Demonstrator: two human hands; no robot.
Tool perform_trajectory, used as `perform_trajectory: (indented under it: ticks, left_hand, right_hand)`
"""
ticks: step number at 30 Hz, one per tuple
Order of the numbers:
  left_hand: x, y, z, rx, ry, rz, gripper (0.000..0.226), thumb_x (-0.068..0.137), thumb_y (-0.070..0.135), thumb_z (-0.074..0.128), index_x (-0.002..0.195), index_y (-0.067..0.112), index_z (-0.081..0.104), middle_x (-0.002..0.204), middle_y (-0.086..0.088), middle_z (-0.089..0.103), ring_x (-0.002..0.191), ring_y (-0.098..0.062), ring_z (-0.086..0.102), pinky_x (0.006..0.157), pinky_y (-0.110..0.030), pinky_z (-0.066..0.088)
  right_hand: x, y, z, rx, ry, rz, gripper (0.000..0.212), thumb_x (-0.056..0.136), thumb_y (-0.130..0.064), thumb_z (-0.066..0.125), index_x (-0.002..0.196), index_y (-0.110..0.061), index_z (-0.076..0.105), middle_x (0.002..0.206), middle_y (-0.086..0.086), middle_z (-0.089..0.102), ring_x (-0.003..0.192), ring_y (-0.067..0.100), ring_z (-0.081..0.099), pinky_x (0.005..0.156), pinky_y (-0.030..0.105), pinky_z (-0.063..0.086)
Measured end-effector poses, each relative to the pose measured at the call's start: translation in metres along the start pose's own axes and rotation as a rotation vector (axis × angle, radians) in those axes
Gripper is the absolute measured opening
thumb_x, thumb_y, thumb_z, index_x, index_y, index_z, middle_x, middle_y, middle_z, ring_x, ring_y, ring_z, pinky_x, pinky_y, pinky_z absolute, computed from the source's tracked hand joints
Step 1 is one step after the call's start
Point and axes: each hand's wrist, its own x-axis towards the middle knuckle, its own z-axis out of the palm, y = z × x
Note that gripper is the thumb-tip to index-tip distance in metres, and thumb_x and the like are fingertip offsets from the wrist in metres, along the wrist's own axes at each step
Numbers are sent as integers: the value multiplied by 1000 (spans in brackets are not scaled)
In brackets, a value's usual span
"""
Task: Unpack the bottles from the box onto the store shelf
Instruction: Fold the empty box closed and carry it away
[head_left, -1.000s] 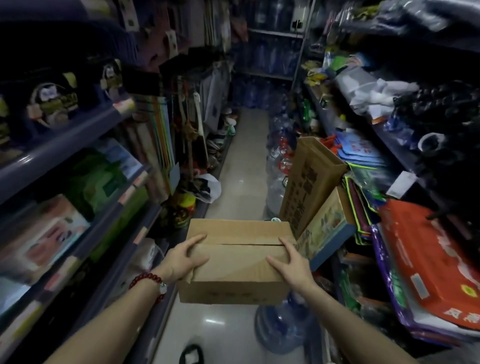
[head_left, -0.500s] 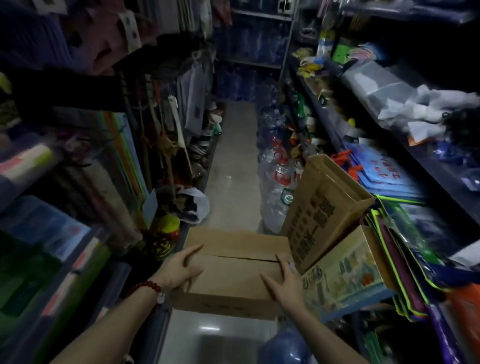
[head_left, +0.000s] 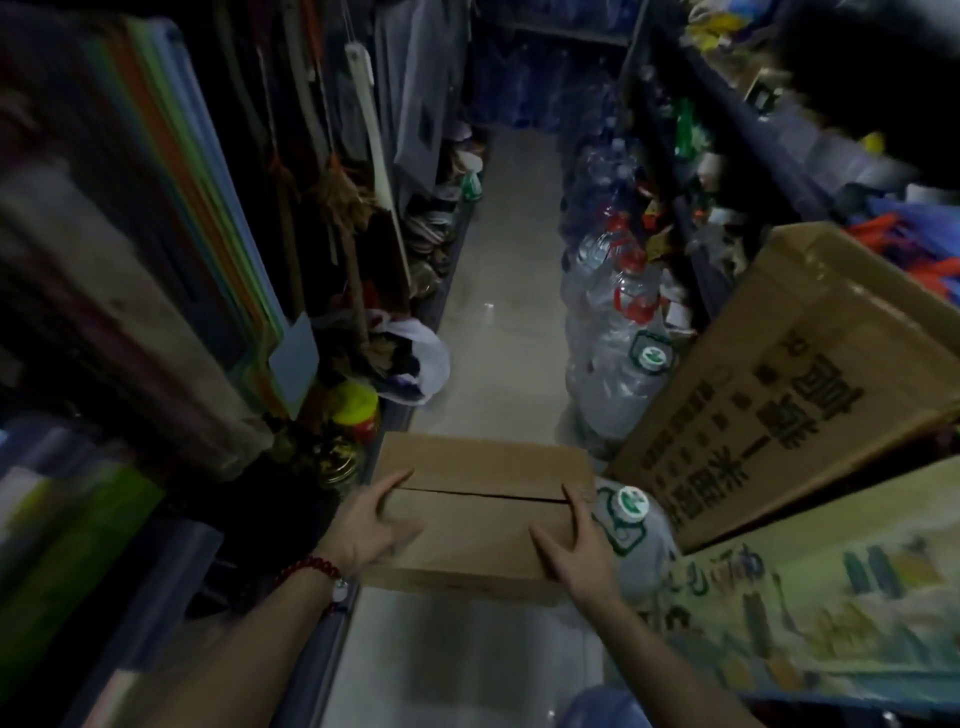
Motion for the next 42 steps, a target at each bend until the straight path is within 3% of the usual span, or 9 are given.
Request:
perform_trajectory:
  ticks: [3, 8, 13, 21, 24, 27, 31, 36, 42]
  left_hand:
    - [29, -53, 19, 15, -4, -12, 78, 66, 33, 85, 135, 33, 49, 135, -7, 50, 120, -18, 50, 93, -20, 40]
    - [73, -145, 63, 24, 1, -23, 71, 50, 66, 78, 110, 71, 41, 125, -7, 58, 104, -20, 59, 84, -25, 49]
    - [103, -212, 107, 44, -32, -44, 82, 59, 55, 80, 132, 43, 46, 117, -16, 63, 87, -27, 60, 80, -41, 54]
    - [163, -309, 168, 54, 7, -5, 71, 75, 34, 78, 138, 31, 46, 139, -6, 44, 121, -29, 52, 101, -38, 47]
    - [177, -333, 187, 54, 13, -3, 70, 77, 27, 77, 140, 23, 45, 135, -3, 46, 118, -17, 51, 97, -22, 44]
    - [187, -347, 200, 75, 13, 1, 68, 78, 26, 77, 139, 23, 46, 127, 0, 50, 96, -8, 51, 74, -1, 41]
    - [197, -361, 213, 69, -1, -6, 67, 78, 25, 77, 138, 25, 46, 118, -3, 48, 70, 1, 50, 56, 2, 43]
    - [198, -382, 222, 81, 45, -24, 67, 76, 40, 75, 135, 44, 43, 136, -8, 35, 106, -21, 55, 89, -23, 51]
    - [193, -345, 222, 395, 81, -116, 68, 83, 45, 65, 144, 38, 34, 159, -11, 3, 143, -35, 17, 113, -44, 31]
  right_hand:
    - [26, 42, 39, 12, -4, 0, 73, 85, -39, 67, 146, -34, 27, 150, 6, 38, 133, 29, 42, 105, 37, 38]
    - [63, 123, 97, 28, -9, 16, 76, 82, -46, 68, 145, -40, 25, 148, 3, 40, 130, 29, 45, 106, 46, 42]
    - [99, 202, 150, 10, 2, 20, 76, 76, -58, 65, 140, -52, 24, 150, 2, 33, 134, 27, 39, 108, 46, 40]
    - [147, 292, 210, -36, 35, -18, 74, 81, -47, 68, 145, -37, 30, 145, 7, 43, 130, 28, 43, 105, 43, 41]
    - [159, 317, 224, -49, 39, -24, 73, 83, -41, 69, 145, -31, 34, 143, 8, 44, 130, 26, 43, 106, 37, 39]
    - [168, 335, 234, -45, 52, -16, 72, 82, -37, 71, 145, -29, 35, 143, 8, 45, 131, 24, 42, 108, 33, 36]
    - [177, 353, 244, -54, 57, -15, 73, 82, -38, 71, 144, -32, 34, 144, 7, 44, 132, 23, 41, 109, 33, 35]
    - [182, 368, 246, -101, 26, -17, 75, 83, -38, 70, 146, -32, 30, 146, 9, 38, 133, 24, 39, 109, 31, 32]
    - [179, 344, 236, -330, -36, 39, 75, 88, -54, 54, 150, -36, 15, 147, 12, 35, 128, 35, 43, 104, 42, 41]
